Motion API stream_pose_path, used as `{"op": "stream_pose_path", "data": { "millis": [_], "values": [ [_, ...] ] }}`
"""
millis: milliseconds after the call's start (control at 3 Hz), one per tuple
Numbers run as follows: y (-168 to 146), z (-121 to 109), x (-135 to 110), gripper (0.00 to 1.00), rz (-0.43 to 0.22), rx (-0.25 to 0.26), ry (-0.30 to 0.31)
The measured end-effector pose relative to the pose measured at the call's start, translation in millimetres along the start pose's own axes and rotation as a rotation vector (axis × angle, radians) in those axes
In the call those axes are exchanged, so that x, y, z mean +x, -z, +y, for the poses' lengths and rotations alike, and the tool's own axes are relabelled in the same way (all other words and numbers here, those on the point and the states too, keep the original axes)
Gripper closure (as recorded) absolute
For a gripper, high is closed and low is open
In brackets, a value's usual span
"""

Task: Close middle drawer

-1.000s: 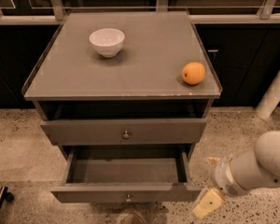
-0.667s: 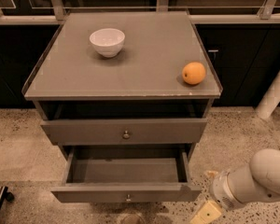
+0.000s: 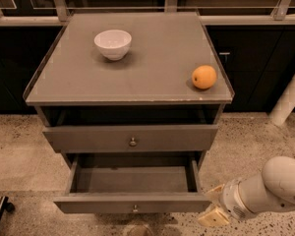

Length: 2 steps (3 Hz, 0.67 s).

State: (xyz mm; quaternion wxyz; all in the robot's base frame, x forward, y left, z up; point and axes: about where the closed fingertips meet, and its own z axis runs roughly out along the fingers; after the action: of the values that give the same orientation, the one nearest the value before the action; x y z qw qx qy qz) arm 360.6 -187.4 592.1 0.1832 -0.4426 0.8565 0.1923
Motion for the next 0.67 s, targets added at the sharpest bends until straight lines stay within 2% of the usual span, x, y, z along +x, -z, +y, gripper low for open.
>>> {"op": "stream_pose_path", "data": {
  "millis": [667],
  "values": [
    [0.0,0.0,0.0,0.88,0.000,0.000,0.000]
  ]
}}
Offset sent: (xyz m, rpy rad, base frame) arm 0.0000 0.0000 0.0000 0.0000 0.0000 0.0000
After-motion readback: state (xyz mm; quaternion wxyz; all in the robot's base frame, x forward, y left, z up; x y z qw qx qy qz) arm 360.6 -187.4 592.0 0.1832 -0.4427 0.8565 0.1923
